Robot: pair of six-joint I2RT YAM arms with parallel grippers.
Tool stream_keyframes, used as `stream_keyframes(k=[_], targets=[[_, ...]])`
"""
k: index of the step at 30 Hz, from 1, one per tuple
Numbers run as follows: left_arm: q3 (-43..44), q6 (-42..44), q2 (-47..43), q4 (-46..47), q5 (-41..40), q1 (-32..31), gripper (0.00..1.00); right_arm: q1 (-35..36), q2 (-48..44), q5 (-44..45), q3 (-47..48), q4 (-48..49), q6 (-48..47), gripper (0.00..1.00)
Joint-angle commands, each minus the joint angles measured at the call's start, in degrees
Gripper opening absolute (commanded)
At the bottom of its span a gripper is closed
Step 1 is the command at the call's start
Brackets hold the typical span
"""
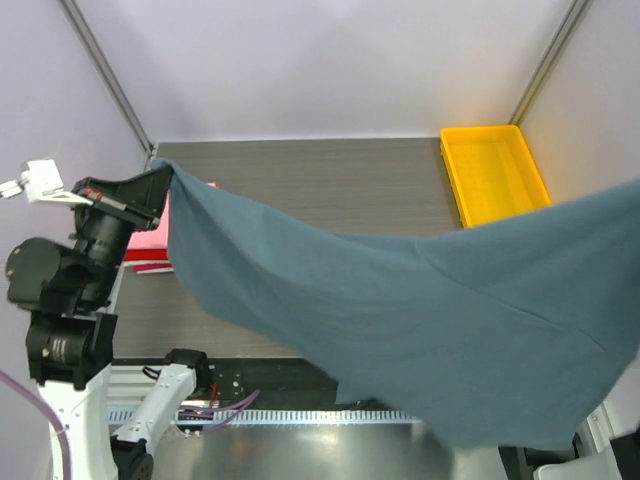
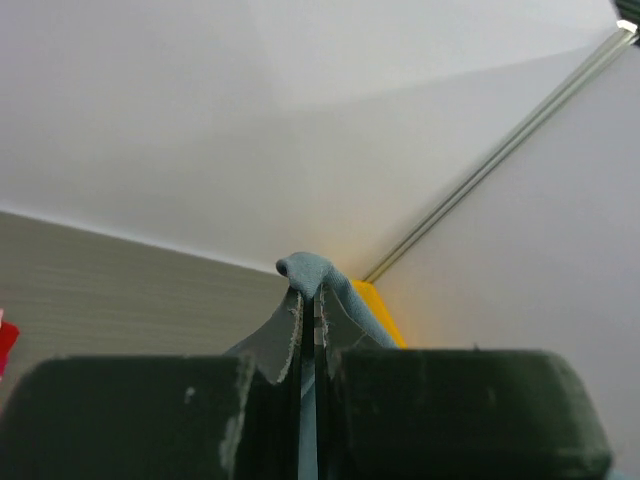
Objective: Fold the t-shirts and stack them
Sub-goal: Flatten the tshirt out
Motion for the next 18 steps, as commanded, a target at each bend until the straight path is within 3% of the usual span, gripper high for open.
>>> stream_keyframes(k=[1,7,11,14,17,18], targets=[[-4.85,-1.79,3.13,2.04,0.33,-0.07,0.00,0.18,7.75,1.40,-8.11,-3.17,1.94,0.01],[-23.12,-6.53,6.55,12.41,2.35,-0.16,0.00,0.18,13.37,-4.74,-22.87,0.50,6.24,0.01],[-26.57,-8.73,11.29,17.69,1.22,-0.07,0.00,0.18,17.32,-6.77,-28.08,5.44,8.54,0.01],[-24.57,-9.35,16.56,20.15,0.42,-0.07,0.00,0.17,23.28,-8.44,-24.67,6.50,10.20,0.01],[-16.76,-9.61,22.45,20.69,-0.37,-0.16,0.00,0.09,30.92,-9.77,-14.49,5.71,11.35,0.01],[-14.04,-9.44,23.95,20.43,-0.37,-0.16,0.00,0.09,33.57,-9.51,-6.28,4.92,12.05,0.01]])
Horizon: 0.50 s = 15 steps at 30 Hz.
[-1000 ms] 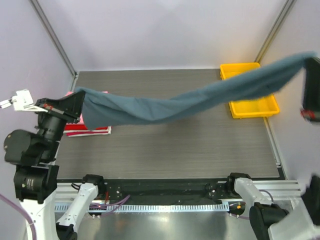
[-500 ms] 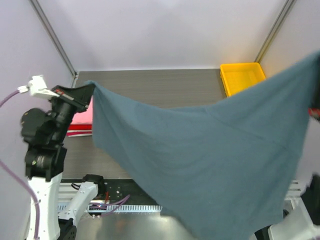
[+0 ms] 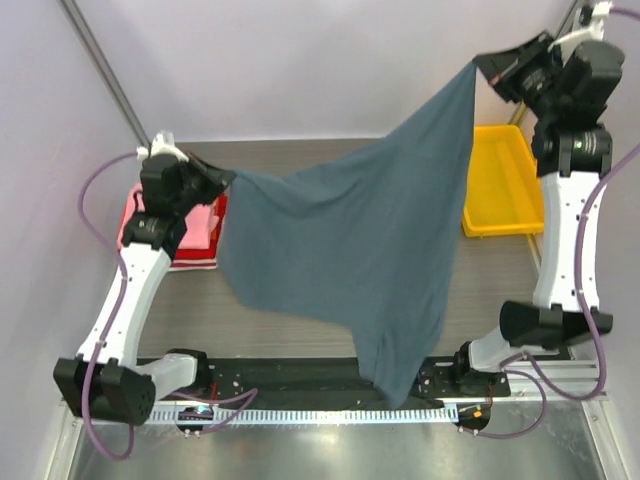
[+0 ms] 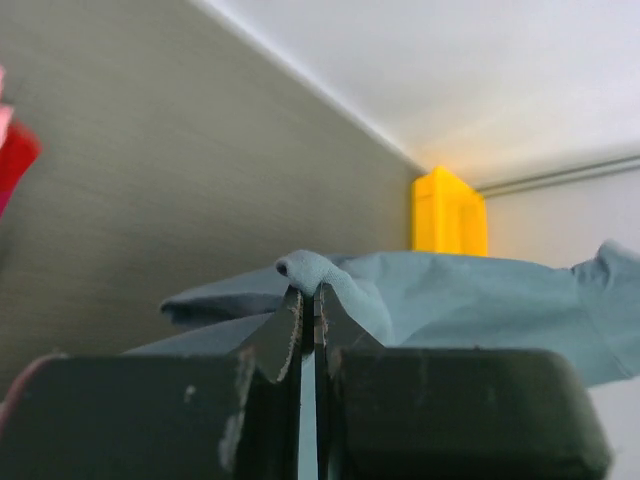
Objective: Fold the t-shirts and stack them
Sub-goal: Flatten the tshirt out
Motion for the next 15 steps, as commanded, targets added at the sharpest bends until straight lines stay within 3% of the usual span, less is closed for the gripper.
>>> stream_keyframes(k=[1,3,7,11,13,15], targets=[[15.90,-0.52,5.15,8.51,-1.20,-0.07,0.00,-0.04,3.38,-2.05,21.08,5.69,3.27,0.01],[23.05,0.18,9.03,5.89,-1.73,-0.07,0.00,-0.04,9.77,-1.88,32.92,5.06,4.50,0.01],[36.59,0.18,15.63,6.48,-1.38,-0.16,0.00,-1.44,12.45,-2.04,38.10,10.56,6.34,0.01],[36.54,0.53,18.63,10.96,-1.73,-0.16,0.00,-4.96,9.65,-8.63,30.38,22.61,10.74,0.01],[31.30,0.97,18.19,14.04,-3.82,-0.16,0.00,-4.97,7.20,-11.52,24.41,25.27,10.83,0.01],[25.67,1.41,16.88,19.03,-5.59,-0.16,0.00,-4.97,3.60,-13.20,11.43,30.93,11.01,0.01]])
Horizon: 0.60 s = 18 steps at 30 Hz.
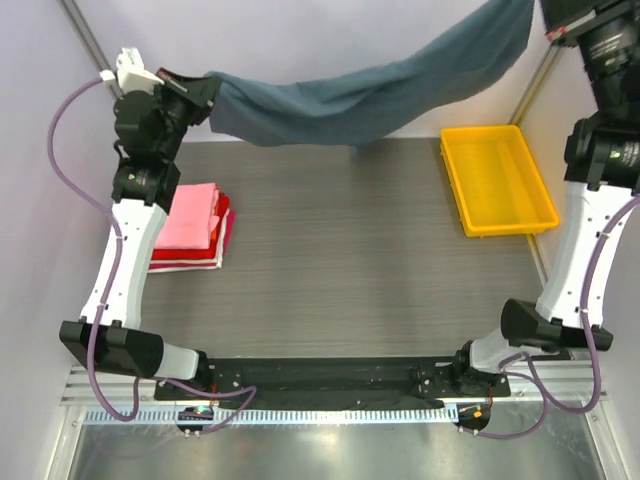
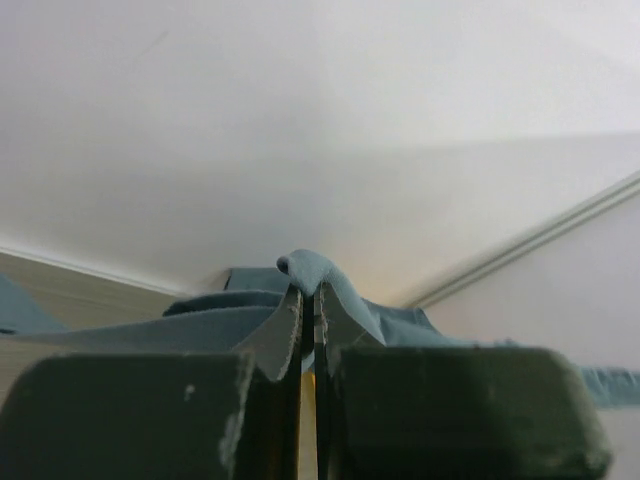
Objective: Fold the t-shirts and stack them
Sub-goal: Flatten the tshirt out
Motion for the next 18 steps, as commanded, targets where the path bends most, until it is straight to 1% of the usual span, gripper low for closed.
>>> stream_keyframes(k=[1,2,3,4,5,6,7,8,9,11,12,14,16,18], targets=[[-12.23,1.72,-0.09,8.77,-3.85,-0.09,0.00,0.17,-7.13,-6.78,-16.14,12.79,3.59,0.01],[-15.43,2.51,-0.79,12.45,-3.76,-0.09,0.00,0.17,-9.79,-6.53,-28.38,15.07,4.13,0.01],[-18.42,2.69,-0.88,13.96,-3.76,-0.27,0.00,0.17,-12.43,-6.09,-34.07,18.14,4.65,0.01],[-24.45,1.99,-0.97,15.02,-3.07,-0.27,0.00,0.17,-18.11,-5.65,-39.43,19.04,4.83,0.01],[-27.64,1.29,-1.06,16.60,-2.62,-0.96,0.00,0.17,-20.60,-4.34,-49.67,19.14,5.71,0.01],[-33.68,0.59,-1.49,17.22,-2.88,-1.67,0.00,0.17,-23.59,-3.81,-54.82,20.18,6.41,0.01],[-36.52,0.58,-1.84,17.93,-3.58,-2.46,0.00,0.17,-26.05,-3.19,-59.74,20.72,6.85,0.01],[-39.34,0.58,-2.28,19.94,-4.80,-4.20,0.00,0.17,-31.30,-1.53,-68.49,20.72,6.86,0.01],[-44.32,0.67,-3.51,20.83,-6.73,-5.09,0.00,0.17,-33.79,0.05,-72.15,18.72,6.42,0.01],[-48.31,2.16,-4.83,22.06,-8.85,-7.37,0.00,0.17,-38.45,1.90,-80.40,15.82,4.49,0.01],[-51.46,2.42,-5.88,21.98,-10.51,-7.91,0.00,0.17,-41.78,3.04,-82.19,11.28,2.14,0.01],[-54.47,2.51,-6.77,21.63,-11.05,-8.87,0.01,0.26,-45.05,3.05,-87.53,8.34,0.62,0.01],[-58.77,2.25,-7.91,21.36,-11.58,-9.14,0.04,0.26,-49.09,1.56,-91.15,6.31,-0.26,0.01],[-62.81,1.64,-8.96,21.54,-11.59,-9.23,0.10,0.26,-53.47,0.42,-95.99,3.51,-0.52,0.01]])
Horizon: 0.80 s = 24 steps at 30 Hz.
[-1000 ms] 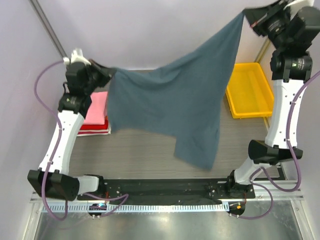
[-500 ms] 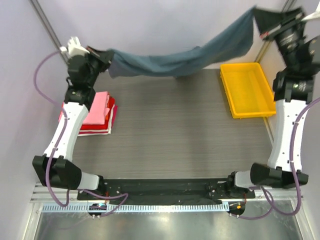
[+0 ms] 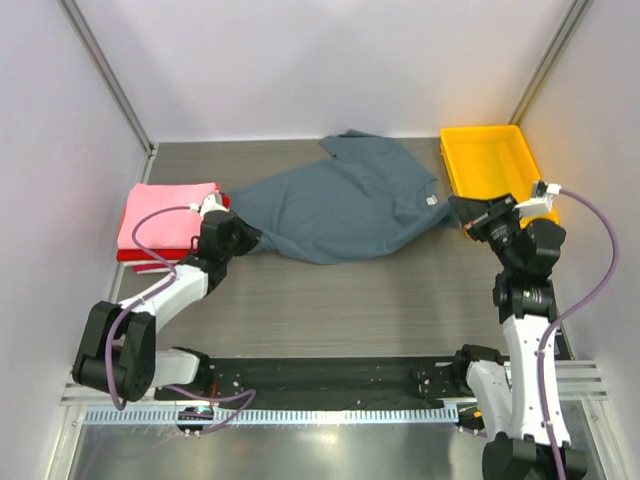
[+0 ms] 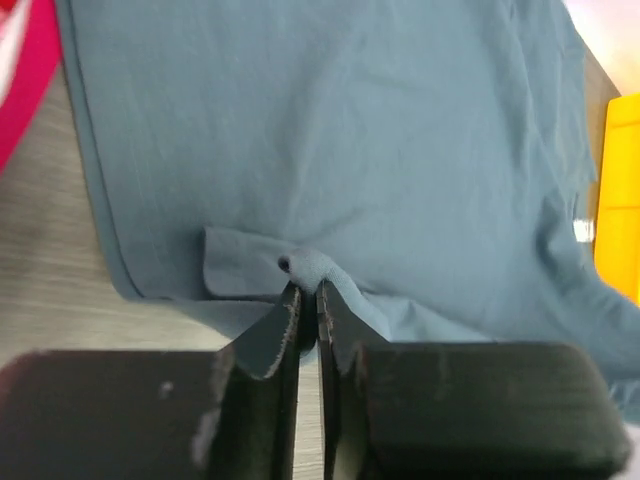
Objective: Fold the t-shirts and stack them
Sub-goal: Flatten the tshirt out
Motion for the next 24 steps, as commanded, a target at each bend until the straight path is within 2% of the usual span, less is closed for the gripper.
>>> stream_keyframes(k=[1,4,5,8,11,13,16,17,20,24], targets=[[-4.49,0.41,-4.92,7.33,-3.39,-0.01,0.12,-0.09,-7.07,-0.46,-4.92,-2.27,-2.67,0.01],[-9.24,-0.20,-8.26,7.60,-4.18,-0.18,0.26,0.00,-13.92,-0.63,-8.88,-6.23,-3.11,0.01],[-10.21,-0.47,-11.23,7.25,-4.09,-0.18,0.34,-0.09,-15.33,-0.72,-10.19,-7.19,-3.28,0.01],[-13.72,-1.78,-17.82,3.39,-1.99,-0.36,0.47,0.00,-21.75,-0.54,-11.87,-12.03,-4.07,0.01],[-14.96,-3.10,-25.72,-4.59,-0.40,-0.88,0.48,0.17,-26.85,0.16,-11.97,-17.91,-5.91,0.01],[-15.66,-4.42,-30.05,-11.25,-2.67,-2.11,0.48,0.79,-27.21,-0.10,-12.75,-20.82,-6.62,0.01],[-15.93,-7.22,-38.22,-19.00,-7.60,-2.38,0.58,0.79,-28.35,-0.37,-14.68,-21.79,-6.98,0.01],[-15.58,-7.76,-39.46,-20.25,-9.61,-2.38,0.68,0.79,-29.14,-0.54,-15.82,-21.88,-6.89,0.01],[-13.48,-7.85,-38.78,-22.89,-10.60,-2.29,0.76,0.79,-30.20,0.07,-18.02,-21.97,-6.36,0.01],[-8.73,-7.68,-28.42,-25.18,-6.39,-2.38,0.74,0.87,-31.08,0.16,-19.69,-21.97,-6.18,0.01]])
